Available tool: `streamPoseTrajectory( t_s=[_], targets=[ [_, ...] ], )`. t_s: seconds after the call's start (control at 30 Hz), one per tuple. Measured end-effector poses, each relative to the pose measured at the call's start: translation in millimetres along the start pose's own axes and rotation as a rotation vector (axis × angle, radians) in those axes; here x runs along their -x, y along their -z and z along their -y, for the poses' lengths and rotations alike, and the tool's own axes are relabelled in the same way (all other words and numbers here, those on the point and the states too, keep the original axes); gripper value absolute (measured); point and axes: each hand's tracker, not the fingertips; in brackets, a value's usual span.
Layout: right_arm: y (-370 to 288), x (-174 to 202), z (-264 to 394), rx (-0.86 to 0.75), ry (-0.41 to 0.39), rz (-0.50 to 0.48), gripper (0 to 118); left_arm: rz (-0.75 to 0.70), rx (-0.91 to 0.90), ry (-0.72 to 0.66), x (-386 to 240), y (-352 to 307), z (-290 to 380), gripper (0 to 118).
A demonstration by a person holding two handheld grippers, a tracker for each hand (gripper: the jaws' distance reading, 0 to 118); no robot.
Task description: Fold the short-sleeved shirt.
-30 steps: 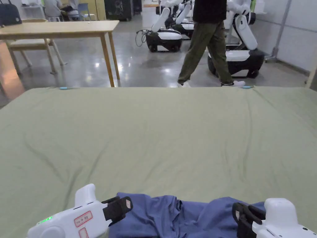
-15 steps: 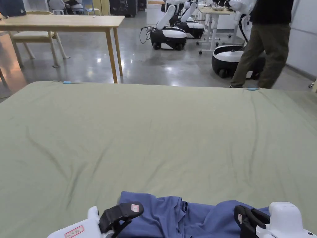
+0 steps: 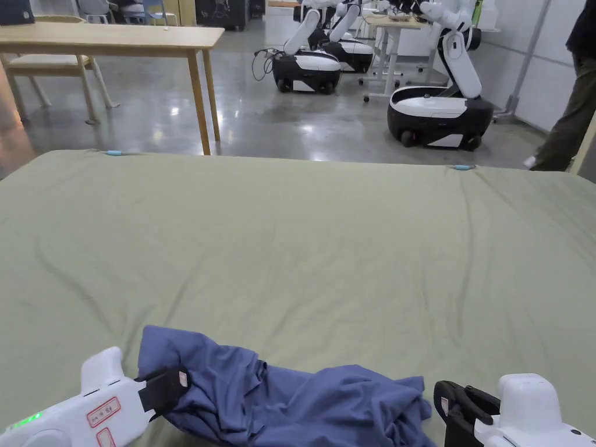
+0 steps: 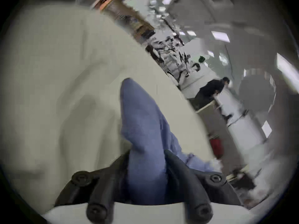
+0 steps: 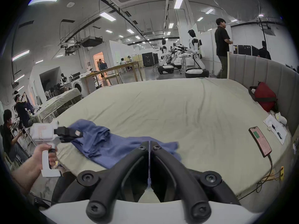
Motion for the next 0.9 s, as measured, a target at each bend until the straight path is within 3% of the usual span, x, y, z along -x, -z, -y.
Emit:
streamPoseTrajectory(
  t_s=[0.13, 0.27, 0.33, 0.43, 0.53, 0.57, 0.63, 0.67, 0.8, 0.9],
  targets=[
    [1, -1, 4, 0.003, 0.002, -0.001, 3, -0.035, -0.021, 0.387, -101, -2, 0, 10],
    [-3, -7, 12, 0.009, 0.019, 0.003, 3, -0.006, 0.055, 0.61, -199, 37, 38, 10],
    [-7, -12, 15, 0.009, 0.018, 0.018, 3, -0.054, 0.117, 0.805, -238, 63, 72, 10],
    [-13, -21, 19, 0.008, 0.016, 0.048, 3, -0.095, 0.184, 0.977, -260, 101, 119, 10],
    [-17, -31, 24, 0.02, -0.015, 0.079, 3, -0.074, 0.196, 0.934, -254, 113, 136, 13],
    [-17, -34, 25, 0.027, -0.023, 0.083, 3, -0.005, 0.203, 0.882, -253, 103, 128, 29],
    [-18, -39, 25, 0.032, -0.025, 0.086, 3, 0.166, 0.174, 0.742, -244, 78, 103, 78],
    [-18, -42, 25, 0.035, -0.019, 0.084, 3, 0.23, 0.155, 0.65, -239, 64, 89, 96],
    [-15, -45, 20, 0.037, 0.01, 0.069, 3, 0.283, 0.093, 0.278, -195, 43, 39, 107],
    [-4, -41, 16, 0.047, 0.032, 0.048, 3, 0.224, 0.238, 0.146, -168, 74, 31, 102]
  ],
)
